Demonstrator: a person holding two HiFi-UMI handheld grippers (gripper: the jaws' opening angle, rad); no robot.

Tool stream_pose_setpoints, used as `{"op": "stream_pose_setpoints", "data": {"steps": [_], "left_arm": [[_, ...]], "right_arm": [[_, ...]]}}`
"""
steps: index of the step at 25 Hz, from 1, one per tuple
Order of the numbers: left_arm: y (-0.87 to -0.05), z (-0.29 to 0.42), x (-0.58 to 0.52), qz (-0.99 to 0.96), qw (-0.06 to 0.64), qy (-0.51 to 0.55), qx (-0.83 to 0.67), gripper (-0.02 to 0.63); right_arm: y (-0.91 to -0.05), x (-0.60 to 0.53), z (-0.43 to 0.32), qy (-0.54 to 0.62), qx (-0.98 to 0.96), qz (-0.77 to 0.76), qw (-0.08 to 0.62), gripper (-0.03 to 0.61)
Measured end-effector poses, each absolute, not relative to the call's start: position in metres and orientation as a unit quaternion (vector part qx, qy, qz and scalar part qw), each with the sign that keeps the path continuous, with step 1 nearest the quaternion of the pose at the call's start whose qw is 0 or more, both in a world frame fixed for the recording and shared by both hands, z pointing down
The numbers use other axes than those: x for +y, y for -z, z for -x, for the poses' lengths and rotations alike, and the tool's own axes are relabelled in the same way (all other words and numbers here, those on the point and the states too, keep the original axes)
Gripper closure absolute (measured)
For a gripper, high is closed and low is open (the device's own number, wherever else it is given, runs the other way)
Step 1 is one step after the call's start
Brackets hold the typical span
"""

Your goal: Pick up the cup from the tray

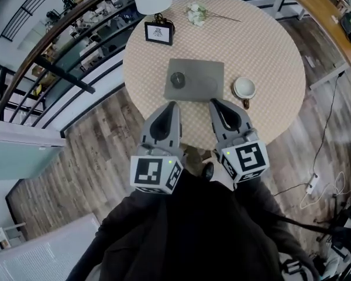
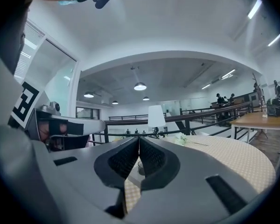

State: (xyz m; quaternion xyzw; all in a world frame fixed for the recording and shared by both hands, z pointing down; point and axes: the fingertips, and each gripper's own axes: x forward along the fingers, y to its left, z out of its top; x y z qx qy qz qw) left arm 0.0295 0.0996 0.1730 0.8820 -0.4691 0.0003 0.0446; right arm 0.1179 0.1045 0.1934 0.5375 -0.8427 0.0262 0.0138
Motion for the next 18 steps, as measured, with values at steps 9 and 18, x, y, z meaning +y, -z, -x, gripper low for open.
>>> {"op": "stream_pose_setpoints", "data": {"steps": [9, 18], "left_arm": [[-0.172, -0.015, 0.096, -0.883, 0.033, -0.001, -0.467, 0.609], [-0.182, -0.014, 0.079, -0.884, 0.065, -0.003, -0.463, 0.609]], "right_arm": [[-0.194, 0.094, -0.099, -0.024, -0.851, -0.524, 0.015, 0.569], [-0.206, 0.075, -0.096, -0.047, -0.851, -0.524, 0.019, 0.569]]}}
